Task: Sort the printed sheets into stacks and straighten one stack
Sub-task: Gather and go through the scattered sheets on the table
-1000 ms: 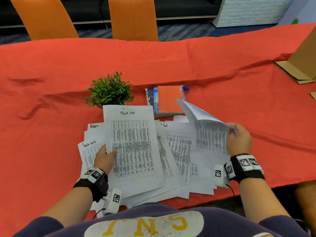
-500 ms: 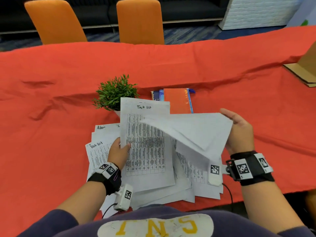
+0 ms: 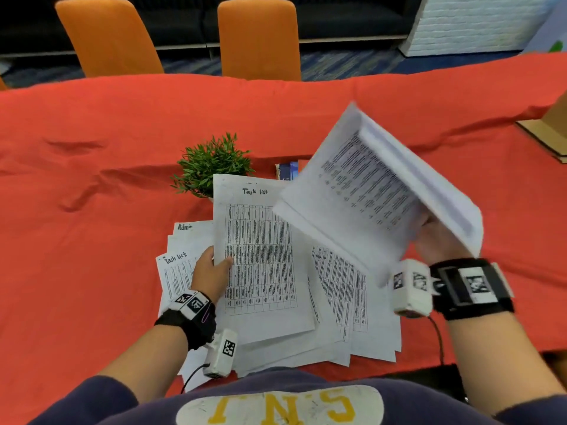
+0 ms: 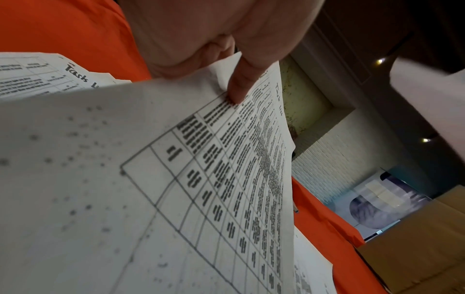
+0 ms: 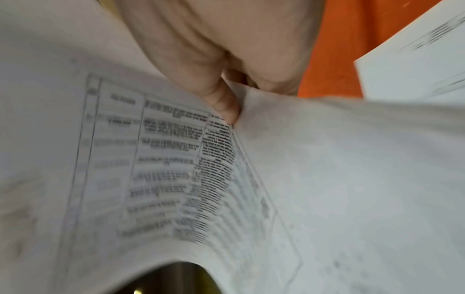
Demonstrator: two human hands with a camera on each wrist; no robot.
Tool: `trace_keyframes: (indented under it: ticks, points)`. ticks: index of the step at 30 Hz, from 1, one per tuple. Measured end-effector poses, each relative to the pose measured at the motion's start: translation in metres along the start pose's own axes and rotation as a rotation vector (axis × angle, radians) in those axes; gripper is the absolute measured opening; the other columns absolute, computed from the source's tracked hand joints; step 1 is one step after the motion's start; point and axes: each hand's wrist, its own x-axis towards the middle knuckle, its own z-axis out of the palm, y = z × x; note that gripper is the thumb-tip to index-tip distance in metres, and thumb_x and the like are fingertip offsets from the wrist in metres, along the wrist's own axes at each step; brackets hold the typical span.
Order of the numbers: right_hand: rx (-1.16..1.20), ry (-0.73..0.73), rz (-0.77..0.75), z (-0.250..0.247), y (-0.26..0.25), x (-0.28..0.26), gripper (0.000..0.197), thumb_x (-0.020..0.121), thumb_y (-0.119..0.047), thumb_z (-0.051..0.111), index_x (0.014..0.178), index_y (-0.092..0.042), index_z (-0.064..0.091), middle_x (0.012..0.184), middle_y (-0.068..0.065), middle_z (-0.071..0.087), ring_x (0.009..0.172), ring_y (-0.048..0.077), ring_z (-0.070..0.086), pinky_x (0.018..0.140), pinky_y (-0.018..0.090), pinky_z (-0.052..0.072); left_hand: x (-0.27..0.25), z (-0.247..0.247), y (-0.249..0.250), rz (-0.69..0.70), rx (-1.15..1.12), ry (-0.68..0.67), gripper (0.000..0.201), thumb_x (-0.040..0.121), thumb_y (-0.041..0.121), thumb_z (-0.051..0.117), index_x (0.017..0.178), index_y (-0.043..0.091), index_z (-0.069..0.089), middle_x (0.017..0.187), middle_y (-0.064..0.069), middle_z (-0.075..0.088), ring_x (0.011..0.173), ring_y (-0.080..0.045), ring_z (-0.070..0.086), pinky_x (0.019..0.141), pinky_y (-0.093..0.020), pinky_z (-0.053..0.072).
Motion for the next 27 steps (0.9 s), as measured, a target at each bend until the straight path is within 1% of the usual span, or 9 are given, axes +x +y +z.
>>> trace_keyframes:
  ticks: [3, 5, 8, 11, 17, 19, 21, 23, 27]
  points:
    - [-0.05, 0.057, 0.029, 0.008, 0.035, 0.014, 0.016, 0.093, -0.021, 0.057, 0.1, -0.007, 0.056, 0.094, 0.003, 0.06, 0.076, 0.011, 0.062, 0.079, 0.028, 0.054, -0.001, 0.005, 0.002, -0.002, -0.032, -0.03, 0.027, 0.095, 0.01, 0.053, 0.12, 0.021, 0.055, 0.099, 0.006, 0.064, 0.087, -0.01, 0.06, 0.065, -0.024, 0.046]
    - [-0.149, -0.002, 0.068, 0.017, 0.067, 0.018, 0.021, 0.091, -0.023, 0.06, 0.1, -0.005, 0.055, 0.086, 0.005, 0.06, 0.08, 0.022, 0.059, 0.084, 0.041, 0.051, -0.001, 0.008, 0.004, -0.011, -0.043, -0.046, 0.026, 0.093, 0.008, 0.054, 0.116, 0.018, 0.059, 0.101, 0.004, 0.067, 0.089, -0.013, 0.063, 0.074, -0.031, 0.052]
    - [-0.296, -0.099, 0.119, 0.032, 0.096, 0.009, 0.016, 0.092, -0.022, 0.057, 0.095, -0.007, 0.06, 0.087, 0.004, 0.065, 0.085, 0.024, 0.061, 0.085, 0.042, 0.05, -0.004, 0.012, 0.009, -0.026, -0.062, -0.078, 0.024, 0.09, 0.005, 0.056, 0.109, 0.019, 0.063, 0.105, 0.0, 0.07, 0.1, -0.02, 0.065, 0.091, -0.036, 0.05]
    - [-0.354, -0.168, 0.105, 0.038, 0.111, 0.004, 0.026, 0.092, -0.021, 0.052, 0.108, -0.004, 0.064, 0.102, 0.007, 0.067, 0.093, 0.024, 0.062, 0.093, 0.046, 0.048, -0.006, 0.014, 0.01, -0.062, -0.105, -0.117, 0.025, 0.09, 0.003, 0.057, 0.109, 0.018, 0.063, 0.11, -0.003, 0.069, 0.105, -0.023, 0.064, 0.098, -0.04, 0.048]
    - [-0.449, -0.283, 0.053, 0.043, 0.126, 0.003, 0.034, 0.093, -0.022, 0.054, 0.127, -0.022, 0.056, 0.125, -0.005, 0.063, 0.115, 0.018, 0.059, 0.105, 0.046, 0.044, -0.016, 0.015, 0.01, -0.137, -0.188, -0.135, 0.023, 0.091, 0.005, 0.055, 0.108, 0.018, 0.065, 0.102, -0.004, 0.074, 0.096, -0.023, 0.069, 0.091, -0.043, 0.053]
    - [-0.466, -0.3, 0.032, 0.045, 0.125, -0.001, 0.04, 0.09, -0.017, 0.057, 0.13, -0.024, 0.053, 0.126, -0.007, 0.062, 0.117, 0.016, 0.058, 0.105, 0.045, 0.043, -0.018, 0.015, 0.008, -0.156, -0.192, -0.142, 0.02, 0.094, 0.016, 0.053, 0.109, 0.02, 0.066, 0.103, -0.003, 0.074, 0.097, -0.023, 0.069, 0.091, -0.043, 0.053]
    - [-0.493, -0.313, -0.013, 0.05, 0.12, -0.006, 0.044, 0.089, -0.015, 0.057, 0.132, -0.024, 0.049, 0.129, -0.007, 0.06, 0.119, 0.016, 0.055, 0.106, 0.043, 0.042, -0.02, 0.014, 0.007, -0.153, -0.172, -0.136, 0.028, 0.093, 0.042, 0.05, 0.113, 0.026, 0.064, 0.117, 0.003, 0.068, 0.114, -0.02, 0.061, 0.104, -0.046, 0.043]
    - [-0.5, -0.315, -0.025, 0.057, 0.113, -0.011, 0.044, 0.09, -0.008, 0.056, 0.13, -0.021, 0.044, 0.127, -0.002, 0.059, 0.117, 0.018, 0.056, 0.104, 0.042, 0.043, -0.02, 0.013, 0.004, -0.165, -0.147, -0.124, 0.061, 0.085, 0.064, 0.05, 0.13, 0.024, 0.052, 0.137, 0.007, 0.053, 0.131, -0.018, 0.045, 0.113, -0.045, 0.031]
    - [-0.408, -0.324, 0.034, 0.075, 0.107, -0.022, 0.044, 0.091, 0.001, 0.051, 0.119, -0.023, 0.027, 0.109, 0.008, 0.061, 0.091, 0.026, 0.061, 0.09, 0.05, 0.05, -0.019, 0.016, -0.001, -0.075, -0.016, -0.134, 0.049, 0.087, 0.041, 0.063, 0.129, 0.021, 0.049, 0.129, 0.005, 0.056, 0.125, -0.02, 0.049, 0.107, -0.041, 0.036]
